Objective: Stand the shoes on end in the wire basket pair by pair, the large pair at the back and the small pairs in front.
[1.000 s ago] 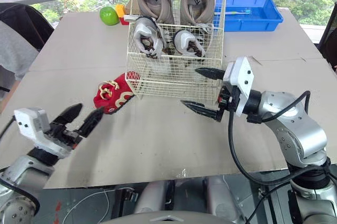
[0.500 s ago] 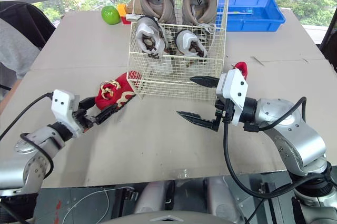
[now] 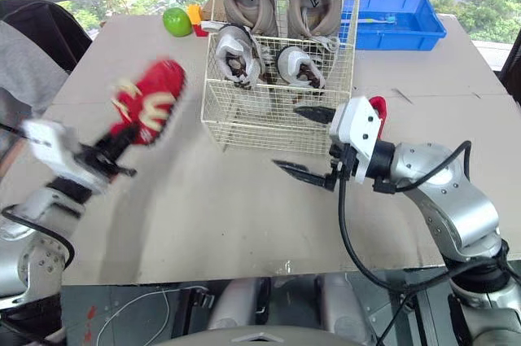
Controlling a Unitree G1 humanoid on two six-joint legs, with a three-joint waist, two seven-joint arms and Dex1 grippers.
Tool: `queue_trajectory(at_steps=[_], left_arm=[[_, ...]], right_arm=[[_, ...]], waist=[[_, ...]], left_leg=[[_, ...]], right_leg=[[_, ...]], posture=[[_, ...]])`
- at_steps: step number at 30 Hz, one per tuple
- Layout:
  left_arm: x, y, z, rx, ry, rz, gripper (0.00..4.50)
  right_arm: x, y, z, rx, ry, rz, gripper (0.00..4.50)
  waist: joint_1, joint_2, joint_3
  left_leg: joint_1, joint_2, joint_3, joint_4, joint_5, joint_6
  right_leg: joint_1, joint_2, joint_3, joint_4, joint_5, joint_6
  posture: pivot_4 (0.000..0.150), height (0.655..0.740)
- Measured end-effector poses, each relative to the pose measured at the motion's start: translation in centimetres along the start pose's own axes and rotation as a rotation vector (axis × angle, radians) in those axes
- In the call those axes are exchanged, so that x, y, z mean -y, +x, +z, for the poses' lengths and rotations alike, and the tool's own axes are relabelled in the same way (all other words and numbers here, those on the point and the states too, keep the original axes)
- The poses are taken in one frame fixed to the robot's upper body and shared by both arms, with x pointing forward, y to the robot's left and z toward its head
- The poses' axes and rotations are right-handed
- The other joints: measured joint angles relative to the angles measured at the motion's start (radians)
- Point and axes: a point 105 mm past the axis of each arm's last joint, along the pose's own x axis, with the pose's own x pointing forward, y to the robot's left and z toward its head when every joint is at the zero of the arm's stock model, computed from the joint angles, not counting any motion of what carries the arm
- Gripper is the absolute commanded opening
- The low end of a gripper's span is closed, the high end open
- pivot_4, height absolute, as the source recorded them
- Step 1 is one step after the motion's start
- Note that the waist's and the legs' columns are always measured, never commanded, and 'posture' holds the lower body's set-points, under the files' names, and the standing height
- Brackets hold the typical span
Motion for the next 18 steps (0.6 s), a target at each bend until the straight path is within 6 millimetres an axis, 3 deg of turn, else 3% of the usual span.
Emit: queue_trajectory(at_steps=[3, 5, 10, 13, 16, 18], left_arm=[[2.8, 1.7, 5.4, 0.213, 0.085, -0.127, 0.71], [6.3, 2.2, 7.2, 0.281, 0.2, -0.298, 0.71], [12.0, 2.5, 4.5, 0.241, 0.469, -0.646, 0.71], [13.8, 2.7, 4.0, 0.288, 0.612, -0.775, 0.71], [15.0, 3.0, 4.0, 0.371, 0.772, -0.871, 0.71], [16.0, 3.4, 3.5, 0.445, 0.894, -0.942, 0.71]], right_arm=[[1.4, 1.1, 4.1, 0.085, -0.046, 0.068, 4.38], [2.5, 1.3, 7.1, 0.085, -0.12, 0.088, 4.38], [4.3, 1.0, 10.2, 0.031, -0.12, 0.154, 4.38], [4.8, 1.0, 11.4, 0.006, -0.097, 0.173, 4.38], [5.8, 1.4, 11.3, -0.08, -0.109, 0.153, 4.38], [6.9, 2.0, 9.7, -0.211, -0.071, 0.14, 4.38]], waist=[[0.0, 0.0, 0.0], [0.001, 0.0, -0.001], [-0.003, 0.002, 0.001], [-0.003, 0.002, 0.001], [-0.004, 0.002, 0.001], [-0.003, 0.002, 0.001]], left_leg=[[0.0, -0.002, 0.0, 0.0, 0.0, 0.0], [0.0, -0.003, 0.0, -0.002, 0.0, 0.0], [-0.001, -0.003, 0.002, -0.004, 0.0, 0.0], [-0.001, -0.002, 0.003, -0.004, 0.0, 0.0], [-0.001, -0.001, 0.004, -0.004, 0.0, 0.0], [-0.001, -0.001, 0.006, -0.003, 0.0, 0.0]], right_leg=[[0.0, 0.003, 0.001, 0.001, 0.0, 0.0], [0.001, 0.002, 0.0, -0.001, 0.0, 0.0], [-0.002, 0.003, 0.001, -0.002, 0.0, 0.0], [-0.002, 0.004, 0.0, -0.002, 0.0, 0.0], [-0.002, 0.005, 0.001, -0.001, 0.0, 0.0], [-0.002, 0.005, 0.002, -0.001, 0.0, 0.0]], posture=[[0.15, 0.74], [0.15, 0.74], [0.15, 0.74], [0.15, 0.74], [0.15, 0.74], [0.15, 0.74]])
